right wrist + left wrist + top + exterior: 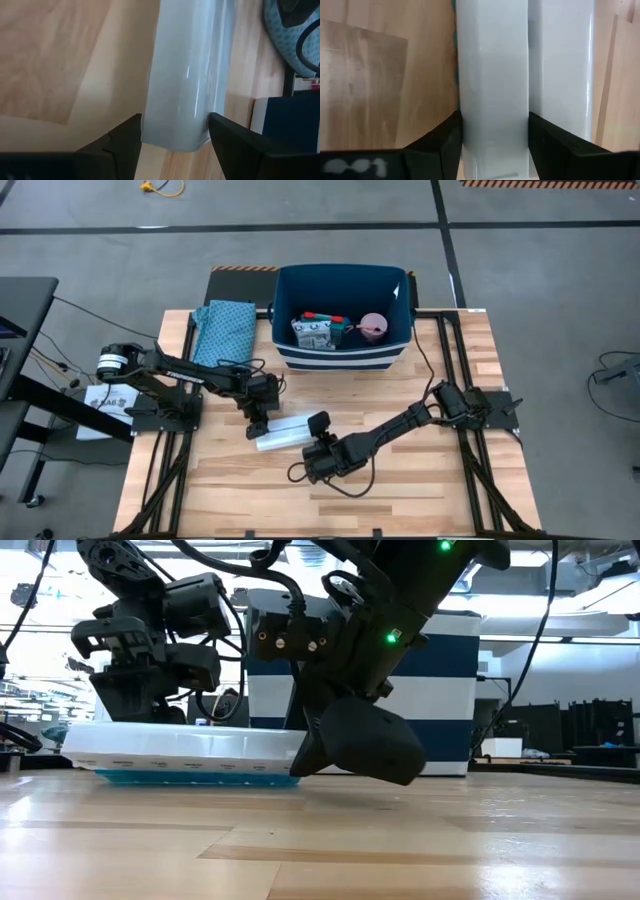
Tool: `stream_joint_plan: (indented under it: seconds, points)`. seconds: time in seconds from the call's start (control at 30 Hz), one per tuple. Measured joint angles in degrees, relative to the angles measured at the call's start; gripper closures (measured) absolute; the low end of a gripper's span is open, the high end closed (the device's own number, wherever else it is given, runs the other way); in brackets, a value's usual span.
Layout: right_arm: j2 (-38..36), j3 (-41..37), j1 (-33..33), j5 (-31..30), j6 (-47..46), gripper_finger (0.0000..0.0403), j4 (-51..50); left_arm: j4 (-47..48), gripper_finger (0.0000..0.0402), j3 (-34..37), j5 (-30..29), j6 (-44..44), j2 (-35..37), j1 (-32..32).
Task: Pick & place medical supplies in basket/bin
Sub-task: Put the white pill organizer into the blue bin
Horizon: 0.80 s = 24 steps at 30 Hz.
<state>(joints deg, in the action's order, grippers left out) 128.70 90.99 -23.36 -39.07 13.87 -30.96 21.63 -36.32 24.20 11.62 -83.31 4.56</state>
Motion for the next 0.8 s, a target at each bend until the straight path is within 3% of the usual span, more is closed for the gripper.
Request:
stream_joint_plan:
  seconds: [0.43, 0.8]
  points:
    - [0.02, 0.14, 1.48, 0.03, -1.43, 0.0191, 0.24, -0.35, 0.0229, 0.02, 0.62, 0.55, 0.0, 0.09]
    - [0.11, 0.01, 2.72, -3.56, 0.06, 0.0205, 1.85, -0.81, 0.0229, 0.04, 0.92, 2.03, 0.0, 0.17]
